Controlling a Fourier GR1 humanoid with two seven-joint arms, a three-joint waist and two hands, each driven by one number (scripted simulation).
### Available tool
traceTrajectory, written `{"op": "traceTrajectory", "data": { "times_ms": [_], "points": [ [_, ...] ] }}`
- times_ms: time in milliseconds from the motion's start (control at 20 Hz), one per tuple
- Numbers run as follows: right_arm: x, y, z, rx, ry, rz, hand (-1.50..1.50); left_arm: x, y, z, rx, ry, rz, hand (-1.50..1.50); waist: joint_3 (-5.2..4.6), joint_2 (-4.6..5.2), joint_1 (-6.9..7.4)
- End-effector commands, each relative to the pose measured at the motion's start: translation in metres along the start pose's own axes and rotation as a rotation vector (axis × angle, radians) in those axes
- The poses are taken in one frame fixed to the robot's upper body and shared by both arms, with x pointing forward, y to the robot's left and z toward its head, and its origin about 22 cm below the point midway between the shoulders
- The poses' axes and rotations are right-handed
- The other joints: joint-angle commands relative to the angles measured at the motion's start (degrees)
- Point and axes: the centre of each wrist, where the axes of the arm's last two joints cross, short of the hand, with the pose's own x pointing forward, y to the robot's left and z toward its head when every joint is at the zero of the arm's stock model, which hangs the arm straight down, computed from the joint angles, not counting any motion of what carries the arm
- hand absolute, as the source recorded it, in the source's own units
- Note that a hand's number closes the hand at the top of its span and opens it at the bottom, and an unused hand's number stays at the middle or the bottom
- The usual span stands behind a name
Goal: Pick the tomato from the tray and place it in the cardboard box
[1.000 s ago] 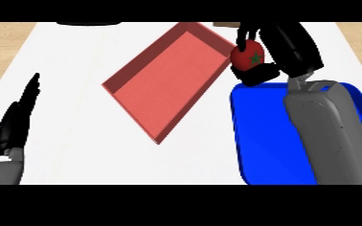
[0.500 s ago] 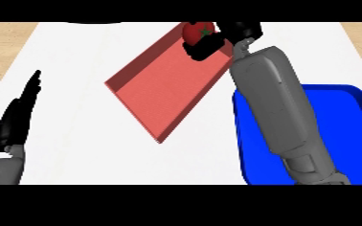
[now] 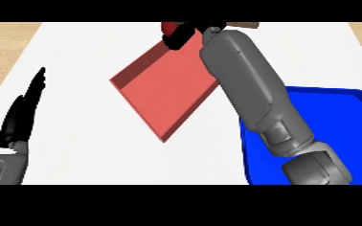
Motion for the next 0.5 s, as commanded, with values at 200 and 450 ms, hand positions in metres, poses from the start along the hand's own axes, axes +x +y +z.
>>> {"op": "traceTrajectory", "data": {
  "times_ms": [200, 450],
  "points": [
    [-0.016, 0.022, -0.010, -0.016, 0.174, -0.008, 1.50, 0.002, -0.007, -0.008, -0.023, -0.028, -0.005, 0.00, -0.06, 0.68, 1.83],
    [-0.026, 0.027, -0.010, 0.049, 0.244, -0.095, -1.50, 0.017, -0.024, -0.009, -0.041, -0.036, 0.004, 0.00, -0.01, 0.76, 2.65]
  ]
}}
